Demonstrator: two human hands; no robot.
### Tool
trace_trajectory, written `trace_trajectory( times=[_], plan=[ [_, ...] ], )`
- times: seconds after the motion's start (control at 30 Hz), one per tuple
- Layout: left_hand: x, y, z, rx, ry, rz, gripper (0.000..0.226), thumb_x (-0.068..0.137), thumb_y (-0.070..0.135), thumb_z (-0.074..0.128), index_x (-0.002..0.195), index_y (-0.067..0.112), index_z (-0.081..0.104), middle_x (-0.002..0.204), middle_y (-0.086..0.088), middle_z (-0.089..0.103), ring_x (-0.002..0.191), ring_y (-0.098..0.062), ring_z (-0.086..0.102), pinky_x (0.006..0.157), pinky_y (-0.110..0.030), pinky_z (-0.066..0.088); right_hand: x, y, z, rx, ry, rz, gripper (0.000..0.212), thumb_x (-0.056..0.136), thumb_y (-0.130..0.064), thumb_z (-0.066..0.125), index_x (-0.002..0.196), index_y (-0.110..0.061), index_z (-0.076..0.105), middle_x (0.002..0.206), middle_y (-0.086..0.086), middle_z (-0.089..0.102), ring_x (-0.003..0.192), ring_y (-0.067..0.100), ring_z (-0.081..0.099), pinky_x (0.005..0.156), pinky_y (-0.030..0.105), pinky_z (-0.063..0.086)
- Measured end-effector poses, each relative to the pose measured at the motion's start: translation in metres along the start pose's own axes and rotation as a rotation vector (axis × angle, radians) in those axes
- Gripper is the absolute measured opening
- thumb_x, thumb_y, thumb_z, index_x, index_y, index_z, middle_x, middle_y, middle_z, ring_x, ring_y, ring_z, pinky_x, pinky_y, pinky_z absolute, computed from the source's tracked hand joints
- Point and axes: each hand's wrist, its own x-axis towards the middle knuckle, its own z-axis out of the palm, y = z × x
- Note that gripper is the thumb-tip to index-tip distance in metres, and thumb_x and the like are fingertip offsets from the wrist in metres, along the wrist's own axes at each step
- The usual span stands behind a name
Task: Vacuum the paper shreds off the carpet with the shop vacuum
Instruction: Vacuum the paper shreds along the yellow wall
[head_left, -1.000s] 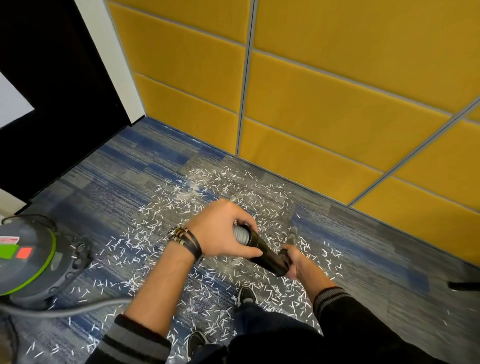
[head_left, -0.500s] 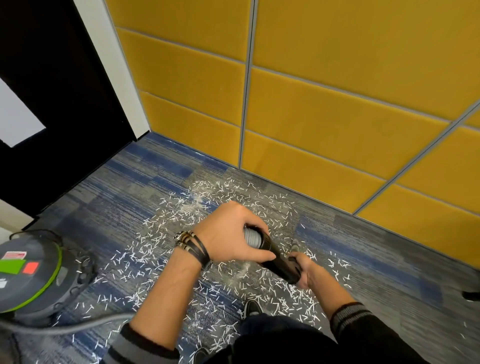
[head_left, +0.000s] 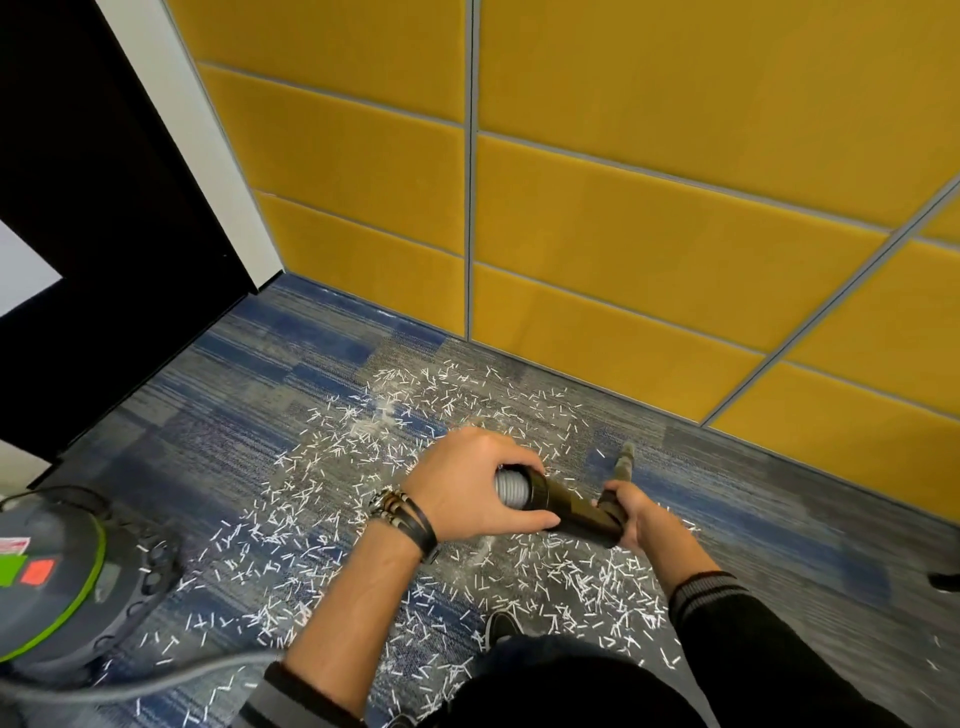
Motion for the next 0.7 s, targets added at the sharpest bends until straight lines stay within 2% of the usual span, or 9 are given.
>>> trace_trajectory(
  times=[0.1,0.23,0.37,0.43,0.57,0.63,0.7],
  plan=[
    [0.004,-0.005,-0.004,0.046,0.016,-0.034,0.051,0.075,0.072,0.068,0.107,0.034,0.078,0.095,0.018,0.076,0.088,-0.003,0.066,0.088,-0.034,0.058,0.013,0.005,0.022,-0.073,-0.056,0.056,0.022,0.103,-0.030,0.043,0.095,-0.010,0.046,0.072,0.013,0.060,0.060,0.027,0.058,0.040,0.036,0.054],
    [0.000,-0.017,-0.029,0.114,0.047,-0.050,0.042,0.079,0.065,0.078,0.106,0.033,0.079,0.094,0.018,0.075,0.084,-0.001,0.064,0.085,-0.026,0.053,0.017,0.002,0.061,-0.069,-0.116,0.063,0.021,0.103,-0.026,0.044,0.093,-0.008,0.047,0.061,0.012,0.062,0.047,0.024,0.061,0.043,0.033,0.055],
    [-0.005,-0.026,-0.040,0.096,0.077,-0.058,0.041,0.077,0.066,0.077,0.102,0.034,0.079,0.089,0.020,0.074,0.081,0.000,0.064,0.081,-0.024,0.054,0.019,-0.003,0.088,-0.110,-0.168,0.055,0.020,0.101,-0.031,0.047,0.102,-0.011,0.047,0.066,0.012,0.061,0.059,0.025,0.060,0.059,0.034,0.057],
    [-0.004,-0.031,-0.044,0.042,0.066,-0.078,0.041,0.074,0.068,0.078,0.100,0.035,0.080,0.087,0.023,0.073,0.082,0.002,0.065,0.080,-0.024,0.054,0.017,-0.001,0.091,-0.089,-0.180,0.066,0.020,0.101,-0.030,0.048,0.096,-0.011,0.045,0.064,0.011,0.058,0.059,0.024,0.057,0.062,0.034,0.056],
    [0.001,-0.041,-0.046,-0.013,0.032,-0.086,0.038,0.073,0.064,0.084,0.098,0.035,0.080,0.085,0.029,0.069,0.083,0.006,0.065,0.077,-0.018,0.052,0.017,0.010,0.077,-0.022,-0.187,0.107,0.020,0.103,-0.029,0.045,0.102,-0.009,0.044,0.065,0.012,0.058,0.052,0.024,0.060,0.050,0.033,0.055],
    [0.002,-0.042,-0.043,-0.029,0.026,-0.074,0.036,0.073,0.060,0.087,0.097,0.034,0.081,0.083,0.029,0.069,0.083,0.004,0.066,0.076,-0.015,0.049,0.013,0.009,0.068,-0.041,-0.185,0.120,0.022,0.103,-0.029,0.043,0.098,-0.007,0.045,0.071,0.013,0.058,0.056,0.026,0.059,0.051,0.035,0.053],
    [0.003,-0.039,-0.041,-0.041,0.056,-0.073,0.035,0.075,0.060,0.085,0.098,0.033,0.081,0.083,0.026,0.071,0.082,0.002,0.067,0.076,-0.018,0.051,0.010,0.001,0.065,-0.073,-0.173,0.093,0.019,0.102,-0.025,0.043,0.096,-0.006,0.043,0.074,0.013,0.057,0.061,0.029,0.057,0.057,0.040,0.050]
  ],
)
